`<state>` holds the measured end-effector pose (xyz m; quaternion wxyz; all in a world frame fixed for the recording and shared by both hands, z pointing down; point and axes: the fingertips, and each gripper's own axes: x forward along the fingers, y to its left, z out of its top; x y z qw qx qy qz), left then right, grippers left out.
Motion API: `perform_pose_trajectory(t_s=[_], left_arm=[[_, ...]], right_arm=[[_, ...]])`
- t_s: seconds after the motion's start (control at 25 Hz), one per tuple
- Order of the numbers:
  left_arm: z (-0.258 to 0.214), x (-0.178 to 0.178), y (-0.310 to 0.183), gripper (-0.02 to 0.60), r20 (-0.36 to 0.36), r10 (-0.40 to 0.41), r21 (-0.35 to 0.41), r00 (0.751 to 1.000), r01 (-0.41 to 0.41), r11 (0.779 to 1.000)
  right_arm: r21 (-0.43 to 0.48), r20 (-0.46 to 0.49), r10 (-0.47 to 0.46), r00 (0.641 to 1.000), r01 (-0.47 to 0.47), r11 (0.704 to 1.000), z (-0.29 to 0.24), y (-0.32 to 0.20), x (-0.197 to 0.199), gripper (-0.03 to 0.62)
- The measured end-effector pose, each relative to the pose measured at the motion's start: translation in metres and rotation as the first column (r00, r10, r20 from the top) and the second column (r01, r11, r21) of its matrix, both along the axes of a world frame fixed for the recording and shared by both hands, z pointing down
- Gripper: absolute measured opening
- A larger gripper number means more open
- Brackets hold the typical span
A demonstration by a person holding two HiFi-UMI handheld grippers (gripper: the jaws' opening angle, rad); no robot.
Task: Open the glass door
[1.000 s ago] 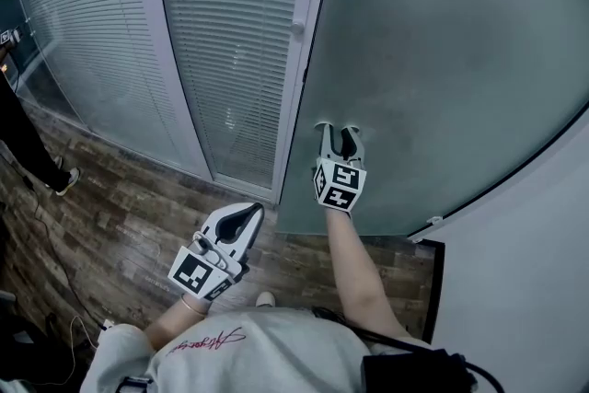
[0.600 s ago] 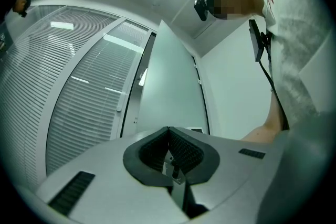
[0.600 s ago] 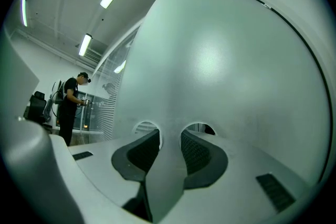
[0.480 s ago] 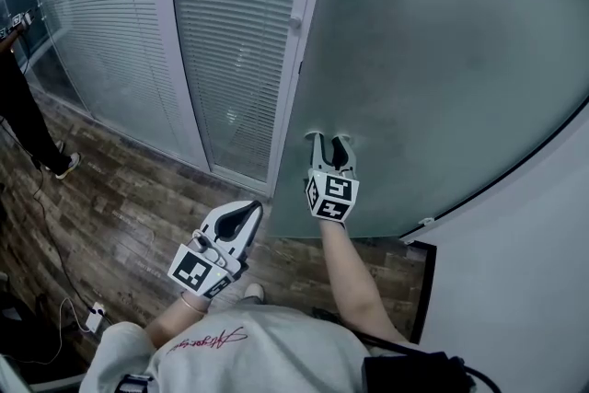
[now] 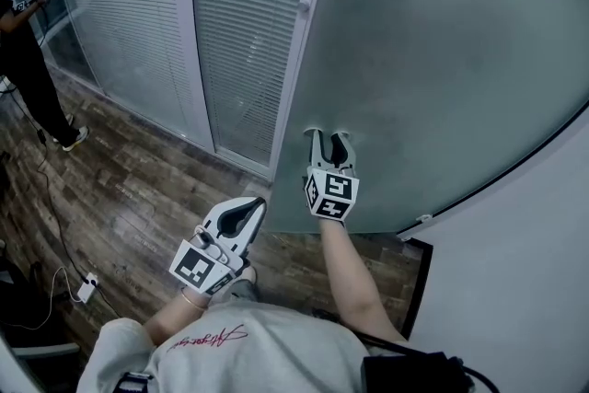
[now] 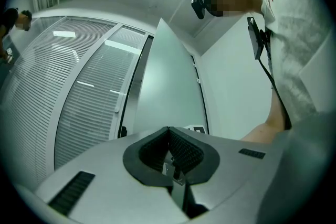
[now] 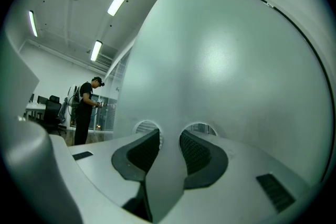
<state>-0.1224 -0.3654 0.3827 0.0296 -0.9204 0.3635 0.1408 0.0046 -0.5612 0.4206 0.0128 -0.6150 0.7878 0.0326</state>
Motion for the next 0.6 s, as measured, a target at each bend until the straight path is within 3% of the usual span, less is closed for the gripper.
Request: perform_pose_trajectory(t_s=[0.6], left_arm=[[0.005, 0.015, 0.075, 0.012, 0.017, -0.057, -0.006, 0.998, 0.057, 0.998]], right_arm=[[0.0, -0.005, -0.093, 0.996, 0.093, 0.996, 0.002, 0.076, -0.002, 0.135]])
